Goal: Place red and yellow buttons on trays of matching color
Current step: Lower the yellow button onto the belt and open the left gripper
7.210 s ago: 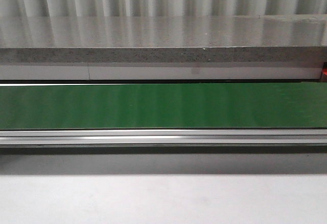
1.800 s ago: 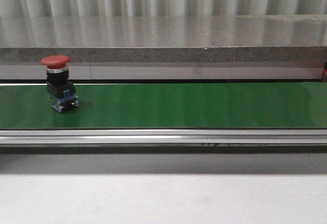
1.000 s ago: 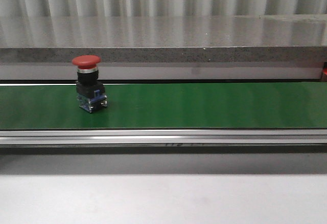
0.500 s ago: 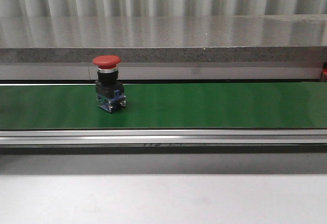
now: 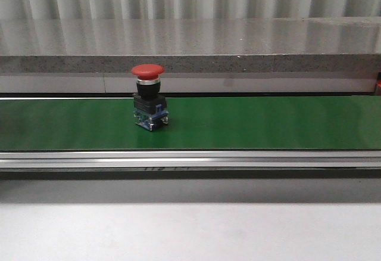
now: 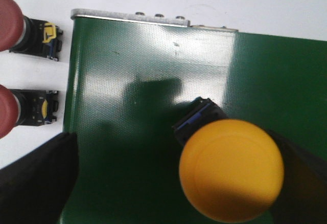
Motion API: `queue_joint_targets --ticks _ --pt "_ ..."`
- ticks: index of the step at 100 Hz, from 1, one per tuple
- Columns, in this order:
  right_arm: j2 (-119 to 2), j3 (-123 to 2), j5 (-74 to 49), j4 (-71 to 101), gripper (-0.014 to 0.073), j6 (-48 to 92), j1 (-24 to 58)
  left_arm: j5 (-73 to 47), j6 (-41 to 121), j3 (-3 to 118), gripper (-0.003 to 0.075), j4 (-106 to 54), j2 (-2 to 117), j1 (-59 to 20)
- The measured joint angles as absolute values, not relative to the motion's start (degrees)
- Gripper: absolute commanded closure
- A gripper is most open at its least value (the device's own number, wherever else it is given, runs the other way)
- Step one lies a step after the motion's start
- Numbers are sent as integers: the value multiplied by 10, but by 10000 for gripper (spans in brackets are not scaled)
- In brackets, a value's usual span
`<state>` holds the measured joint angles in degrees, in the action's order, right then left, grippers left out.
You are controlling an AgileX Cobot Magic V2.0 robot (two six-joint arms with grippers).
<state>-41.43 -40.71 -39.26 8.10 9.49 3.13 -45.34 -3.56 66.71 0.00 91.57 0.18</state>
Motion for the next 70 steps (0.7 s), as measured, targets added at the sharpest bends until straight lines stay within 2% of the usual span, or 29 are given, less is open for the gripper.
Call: queue_joint_targets --ticks 47,70 --pt "-414 -407 -393 81 660 95 31 -454 -22 660 85 -9 741 -48" --pt "-414 -407 -393 81 660 95 31 -449 -22 600 94 -9 620 -48"
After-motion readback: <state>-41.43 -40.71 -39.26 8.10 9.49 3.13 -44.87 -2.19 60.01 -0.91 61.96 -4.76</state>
